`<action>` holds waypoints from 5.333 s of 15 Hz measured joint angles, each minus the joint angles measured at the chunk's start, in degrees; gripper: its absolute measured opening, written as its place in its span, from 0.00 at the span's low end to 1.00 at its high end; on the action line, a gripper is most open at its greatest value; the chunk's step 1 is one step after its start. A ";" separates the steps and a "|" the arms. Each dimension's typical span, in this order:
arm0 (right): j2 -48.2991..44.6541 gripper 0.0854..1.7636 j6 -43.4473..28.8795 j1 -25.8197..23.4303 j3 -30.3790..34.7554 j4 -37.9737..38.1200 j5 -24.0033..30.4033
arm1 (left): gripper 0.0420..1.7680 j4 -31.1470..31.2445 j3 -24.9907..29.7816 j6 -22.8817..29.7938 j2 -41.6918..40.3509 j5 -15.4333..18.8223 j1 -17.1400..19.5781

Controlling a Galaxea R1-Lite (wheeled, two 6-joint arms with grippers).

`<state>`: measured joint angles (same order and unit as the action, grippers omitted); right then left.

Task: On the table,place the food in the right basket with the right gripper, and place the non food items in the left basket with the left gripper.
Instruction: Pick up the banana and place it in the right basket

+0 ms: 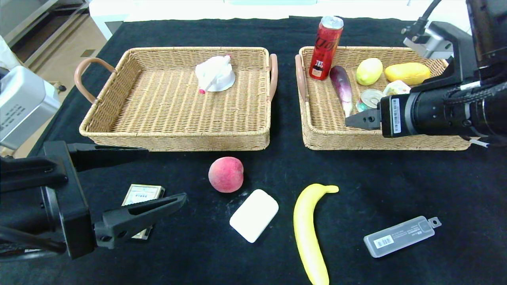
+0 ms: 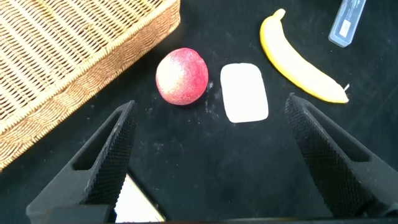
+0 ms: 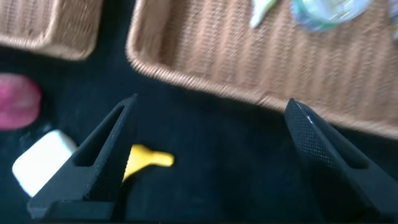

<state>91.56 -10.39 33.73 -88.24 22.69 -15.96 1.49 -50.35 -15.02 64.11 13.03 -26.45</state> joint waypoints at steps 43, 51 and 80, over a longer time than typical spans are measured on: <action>15.06 0.58 -18.47 24.92 12.03 2.47 -13.23 | 0.97 0.00 -0.15 -0.02 -0.61 0.06 0.00; 15.06 0.33 -18.47 24.95 12.11 2.50 -13.03 | 0.97 0.00 -0.10 0.00 -0.63 0.02 0.00; -3.25 0.33 7.56 5.79 16.68 -23.89 -1.73 | 0.97 -0.01 -0.10 0.06 -0.61 0.05 0.09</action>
<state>88.31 -2.83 39.52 -71.56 -1.21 -17.69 1.48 -50.44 -14.96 63.50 13.08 -26.37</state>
